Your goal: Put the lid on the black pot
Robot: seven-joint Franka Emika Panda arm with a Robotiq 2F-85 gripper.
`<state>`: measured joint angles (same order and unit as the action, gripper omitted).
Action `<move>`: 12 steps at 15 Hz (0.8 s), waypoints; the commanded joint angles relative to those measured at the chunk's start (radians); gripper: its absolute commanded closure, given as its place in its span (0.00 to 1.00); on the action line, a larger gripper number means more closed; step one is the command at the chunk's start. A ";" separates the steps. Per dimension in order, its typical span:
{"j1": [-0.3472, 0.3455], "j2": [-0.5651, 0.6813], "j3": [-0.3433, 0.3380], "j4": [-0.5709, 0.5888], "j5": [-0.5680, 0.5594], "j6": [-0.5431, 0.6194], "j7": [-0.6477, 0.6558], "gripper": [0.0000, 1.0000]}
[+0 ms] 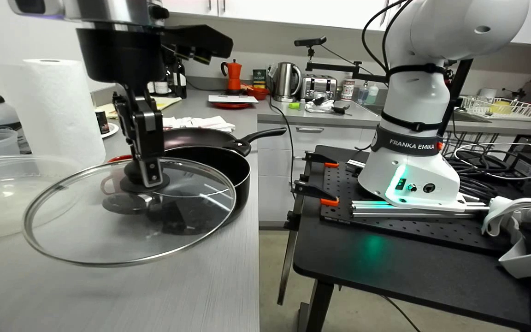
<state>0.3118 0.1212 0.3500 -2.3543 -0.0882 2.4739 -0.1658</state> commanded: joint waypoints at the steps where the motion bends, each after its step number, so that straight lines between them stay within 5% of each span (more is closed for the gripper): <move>1: -0.025 -0.094 -0.014 -0.061 0.072 0.012 -0.029 0.74; 12: -0.097 -0.157 -0.110 -0.125 0.221 -0.003 -0.086 0.74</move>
<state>0.2268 0.0114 0.2620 -2.4538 0.0795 2.4748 -0.2122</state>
